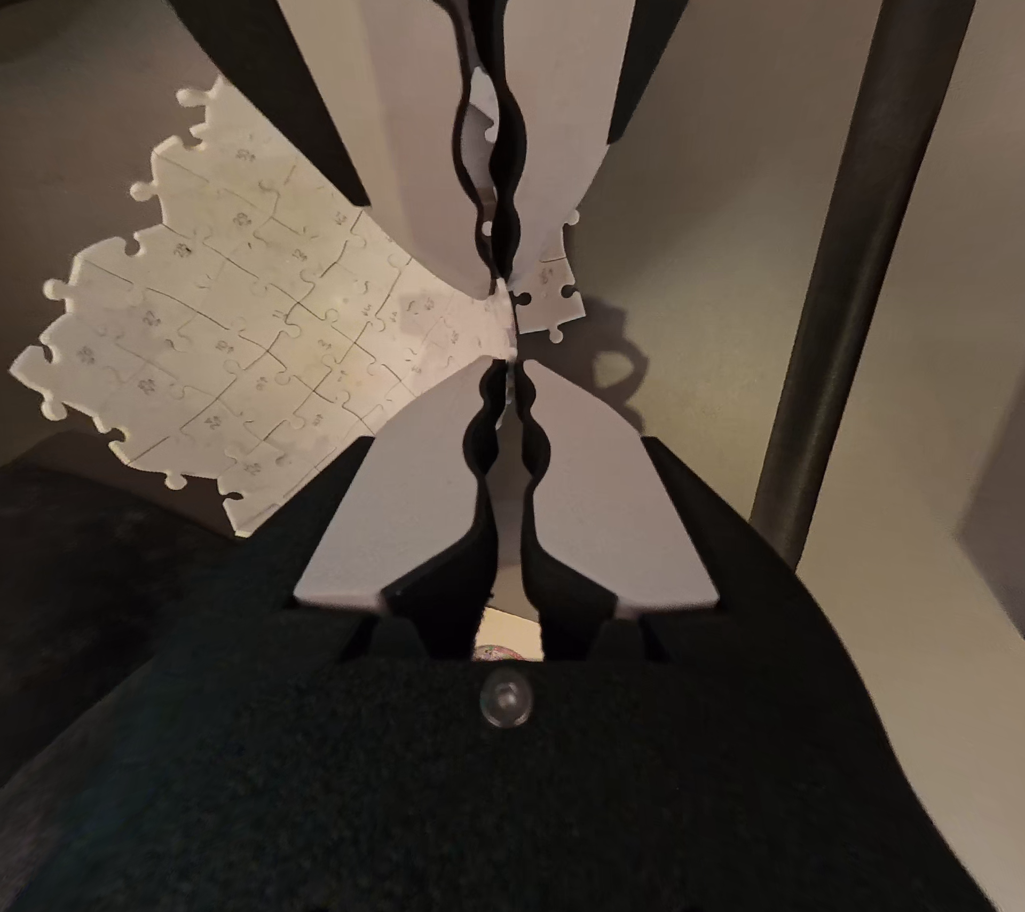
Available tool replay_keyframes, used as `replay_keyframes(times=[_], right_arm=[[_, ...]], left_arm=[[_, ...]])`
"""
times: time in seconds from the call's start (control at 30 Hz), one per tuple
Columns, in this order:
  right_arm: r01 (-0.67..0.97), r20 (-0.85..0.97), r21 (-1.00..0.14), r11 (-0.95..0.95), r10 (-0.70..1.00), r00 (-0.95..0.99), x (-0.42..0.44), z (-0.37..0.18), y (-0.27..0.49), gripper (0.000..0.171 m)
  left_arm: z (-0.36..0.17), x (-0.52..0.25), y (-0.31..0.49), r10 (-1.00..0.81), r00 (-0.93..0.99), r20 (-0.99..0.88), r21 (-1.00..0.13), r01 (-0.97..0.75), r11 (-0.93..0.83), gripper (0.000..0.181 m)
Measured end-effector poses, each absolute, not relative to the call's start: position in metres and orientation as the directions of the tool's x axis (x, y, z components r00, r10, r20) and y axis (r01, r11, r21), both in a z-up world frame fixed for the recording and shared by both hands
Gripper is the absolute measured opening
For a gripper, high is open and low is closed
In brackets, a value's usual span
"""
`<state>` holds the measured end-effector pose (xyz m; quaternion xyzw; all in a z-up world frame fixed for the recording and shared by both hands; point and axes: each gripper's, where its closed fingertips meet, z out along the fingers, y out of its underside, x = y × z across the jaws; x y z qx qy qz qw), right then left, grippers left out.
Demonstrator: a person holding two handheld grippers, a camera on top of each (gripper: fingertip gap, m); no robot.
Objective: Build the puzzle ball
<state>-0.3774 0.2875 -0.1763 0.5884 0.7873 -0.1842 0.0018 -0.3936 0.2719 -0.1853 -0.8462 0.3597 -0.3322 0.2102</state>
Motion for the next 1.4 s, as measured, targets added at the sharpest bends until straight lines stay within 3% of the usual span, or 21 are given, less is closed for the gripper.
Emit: replay_keyframes(times=[0.53,0.63,0.73,0.9,1.07,1.4], right_arm=[[0.952,-0.158,-0.233,0.198,0.958,-0.238,-0.379,-0.174,0.298,0.003],[0.947,-0.147,-0.240,0.214,0.956,-0.253,-0.379,-0.174,0.298,0.003],[0.941,-0.129,-0.244,0.235,0.954,-0.272,-0.380,-0.175,0.299,0.003],[0.922,-0.105,-0.266,0.282,0.942,-0.319,-0.379,-0.175,0.299,0.005],[0.888,-0.116,-0.378,0.264,0.938,-0.328,-0.379,-0.148,0.292,0.013],[0.896,-0.151,-0.369,0.246,0.936,-0.319,-0.374,-0.166,0.300,0.017]], left_arm=[[-0.175,-0.390,0.274,-0.724,0.504,0.471,-0.611,-0.406,-0.680,0.021],[-0.176,-0.390,0.277,-0.714,0.521,0.468,-0.609,-0.395,-0.688,0.018],[-0.180,-0.394,0.283,-0.697,0.555,0.455,-0.604,-0.383,-0.699,0.003],[-0.183,-0.393,0.283,-0.696,0.572,0.434,-0.590,-0.404,-0.699,0.002],[-0.183,-0.392,0.283,-0.715,0.589,0.376,-0.591,-0.442,-0.675,0.002],[-0.180,-0.391,0.285,-0.733,0.587,0.343,-0.616,-0.449,-0.648,0.001]])
